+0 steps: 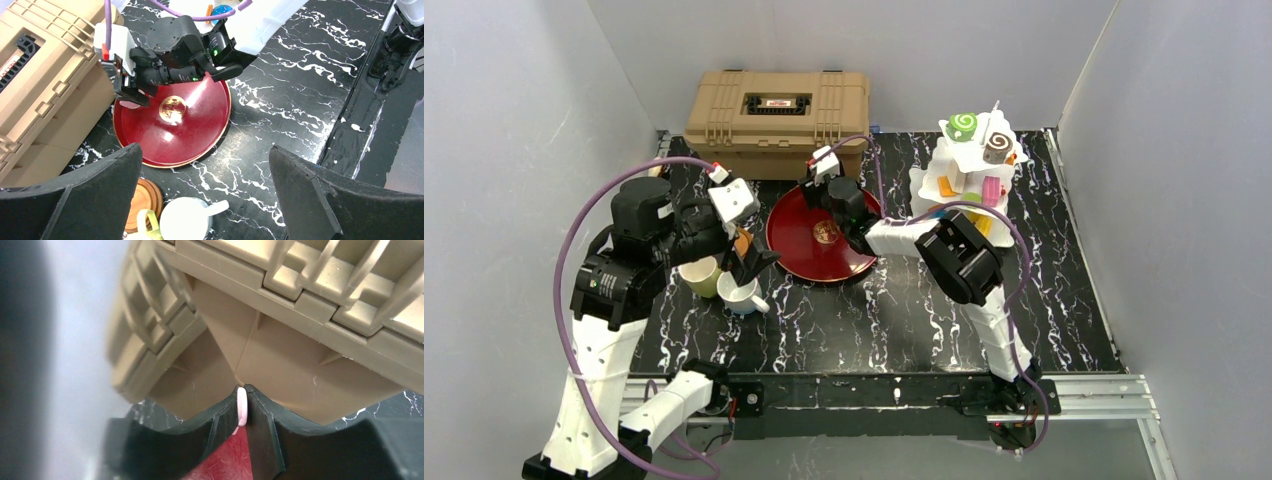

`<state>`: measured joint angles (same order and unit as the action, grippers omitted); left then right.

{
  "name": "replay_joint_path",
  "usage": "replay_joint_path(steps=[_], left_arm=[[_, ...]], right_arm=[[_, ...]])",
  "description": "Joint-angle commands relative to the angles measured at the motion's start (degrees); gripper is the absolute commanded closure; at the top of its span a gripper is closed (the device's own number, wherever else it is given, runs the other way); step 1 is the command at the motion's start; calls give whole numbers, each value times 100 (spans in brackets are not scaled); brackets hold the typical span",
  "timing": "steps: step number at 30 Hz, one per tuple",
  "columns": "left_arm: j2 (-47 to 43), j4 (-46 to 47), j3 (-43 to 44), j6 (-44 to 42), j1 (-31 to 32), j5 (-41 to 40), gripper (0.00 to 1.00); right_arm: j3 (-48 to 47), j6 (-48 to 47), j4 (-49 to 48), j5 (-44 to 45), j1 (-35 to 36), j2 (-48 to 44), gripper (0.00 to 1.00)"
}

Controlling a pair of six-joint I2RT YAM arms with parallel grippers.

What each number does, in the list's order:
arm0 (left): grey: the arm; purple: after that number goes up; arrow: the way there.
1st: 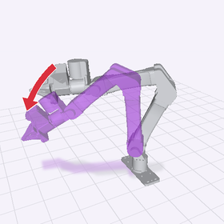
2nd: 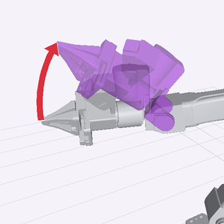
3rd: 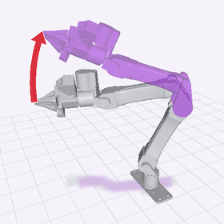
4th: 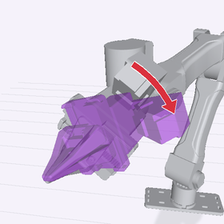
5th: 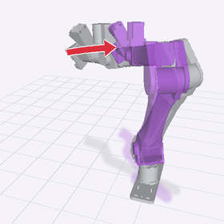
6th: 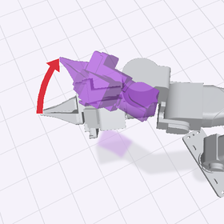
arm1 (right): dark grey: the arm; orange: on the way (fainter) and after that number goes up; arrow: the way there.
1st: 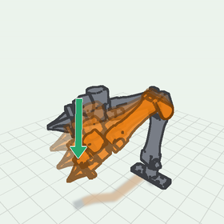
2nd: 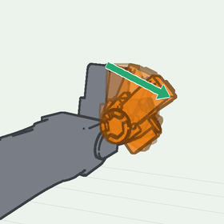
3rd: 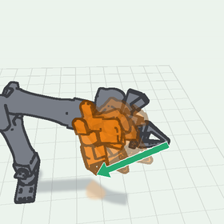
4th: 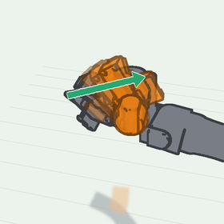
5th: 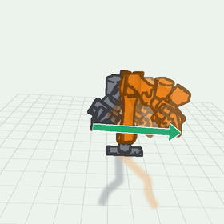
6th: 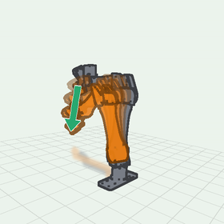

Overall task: Serve the afternoon tea
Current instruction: Pick up the desert from the tray, then place the desert on the desert table.

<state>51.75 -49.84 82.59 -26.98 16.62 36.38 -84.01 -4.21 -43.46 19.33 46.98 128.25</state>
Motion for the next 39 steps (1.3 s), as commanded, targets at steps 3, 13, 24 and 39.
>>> replay_joint_path(steps=[3, 13, 24, 39], left_arm=[[-98, -127, 83, -66, 7, -26, 3], [-129, -131, 82, -62, 3, 6, 3], [-173, -131, 30, -42, 7, 67, 3], [-226, -147, 65, -20, 1, 132, 3]], right_arm=[[-431, 109, -105, 11, -4, 218, 35], [-343, -134, -55, 42, -22, -38, 56], [1713, -575, -167, 122, -22, -2531, 59], [4351, -1113, 69, 1265, -247, -5017, 58]])
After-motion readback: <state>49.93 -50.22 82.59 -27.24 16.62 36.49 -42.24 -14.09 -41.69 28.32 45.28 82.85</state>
